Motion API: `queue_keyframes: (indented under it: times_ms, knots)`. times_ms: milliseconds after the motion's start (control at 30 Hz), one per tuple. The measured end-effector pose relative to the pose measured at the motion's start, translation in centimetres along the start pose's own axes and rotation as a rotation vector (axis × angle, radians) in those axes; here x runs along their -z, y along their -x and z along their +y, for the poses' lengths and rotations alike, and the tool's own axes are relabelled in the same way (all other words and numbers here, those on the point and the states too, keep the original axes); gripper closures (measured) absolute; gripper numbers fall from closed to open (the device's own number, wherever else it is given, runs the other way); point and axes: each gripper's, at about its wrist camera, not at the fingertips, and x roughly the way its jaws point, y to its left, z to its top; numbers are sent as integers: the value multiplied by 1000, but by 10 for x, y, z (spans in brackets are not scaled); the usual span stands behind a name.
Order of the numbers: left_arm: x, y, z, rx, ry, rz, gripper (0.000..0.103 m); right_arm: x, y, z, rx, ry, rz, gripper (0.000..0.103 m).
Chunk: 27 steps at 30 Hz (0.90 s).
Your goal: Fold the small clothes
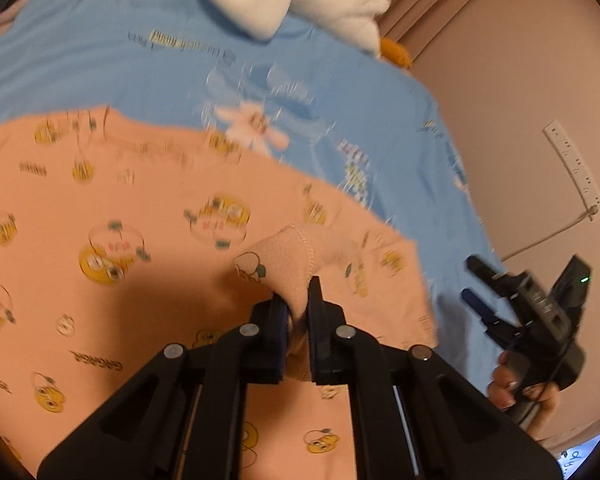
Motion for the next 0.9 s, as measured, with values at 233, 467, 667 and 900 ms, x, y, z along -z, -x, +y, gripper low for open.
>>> queue_keyframes:
  times_ms: [233,467,667,900]
  knots:
    - [-22,29,-2,-5,-5,-86,96,-1,-1,3,-12,16,3,29]
    - [-31,44,11,-32,19,-121,96,1,-1,8,-17,29,6,29]
    - [-38,62,22,-24,32,-143,97,4,-2,16,-32,51,12,29]
    - [-43,78,38,-56,65,-176,97,10,-3,34,-57,102,19,29]
